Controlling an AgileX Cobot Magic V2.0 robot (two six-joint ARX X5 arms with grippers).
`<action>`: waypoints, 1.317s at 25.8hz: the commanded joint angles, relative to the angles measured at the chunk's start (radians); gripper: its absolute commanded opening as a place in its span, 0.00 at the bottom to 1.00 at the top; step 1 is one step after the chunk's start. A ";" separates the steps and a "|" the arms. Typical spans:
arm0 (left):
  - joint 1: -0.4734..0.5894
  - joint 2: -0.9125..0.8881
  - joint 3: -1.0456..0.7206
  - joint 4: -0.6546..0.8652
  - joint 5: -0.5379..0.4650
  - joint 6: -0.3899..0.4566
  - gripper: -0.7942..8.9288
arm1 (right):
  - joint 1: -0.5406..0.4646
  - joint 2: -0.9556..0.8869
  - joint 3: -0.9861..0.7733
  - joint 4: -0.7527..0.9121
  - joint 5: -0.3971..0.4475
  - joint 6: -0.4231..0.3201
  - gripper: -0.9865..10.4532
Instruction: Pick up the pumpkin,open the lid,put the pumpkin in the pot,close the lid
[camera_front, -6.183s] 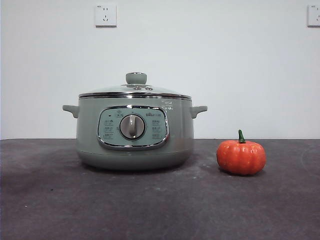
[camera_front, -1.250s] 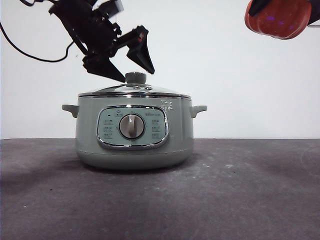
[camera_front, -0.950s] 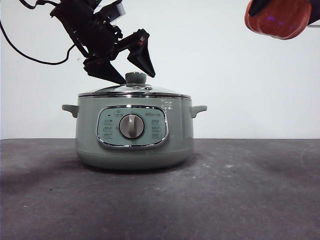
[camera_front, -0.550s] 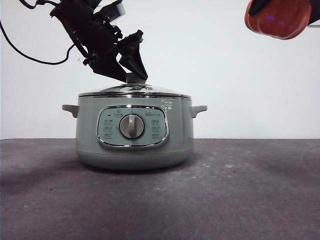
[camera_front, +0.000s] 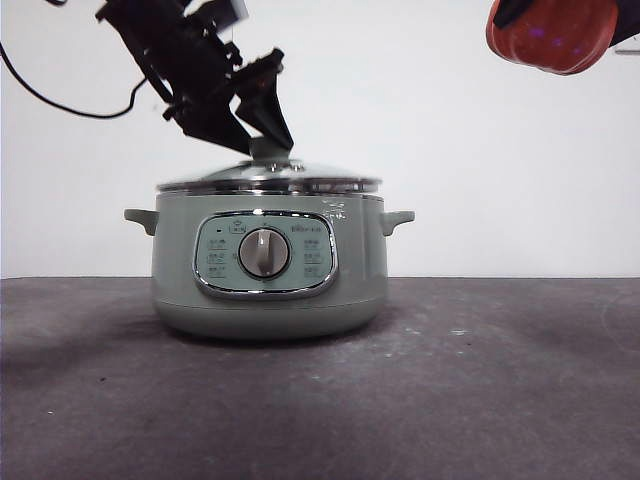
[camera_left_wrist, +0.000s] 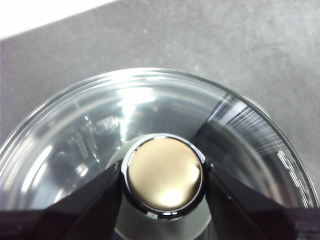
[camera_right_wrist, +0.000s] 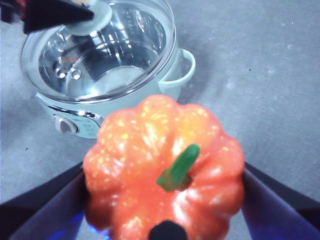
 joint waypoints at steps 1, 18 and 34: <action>0.002 -0.056 0.055 0.013 0.008 0.004 0.07 | 0.003 -0.002 0.000 0.020 -0.001 0.010 0.08; 0.155 -0.573 0.121 -0.445 -0.026 0.040 0.07 | 0.150 0.446 0.316 0.236 -0.002 0.008 0.08; 0.155 -0.724 0.121 -0.563 -0.047 0.039 0.07 | 0.232 1.037 0.729 0.299 0.000 -0.073 0.08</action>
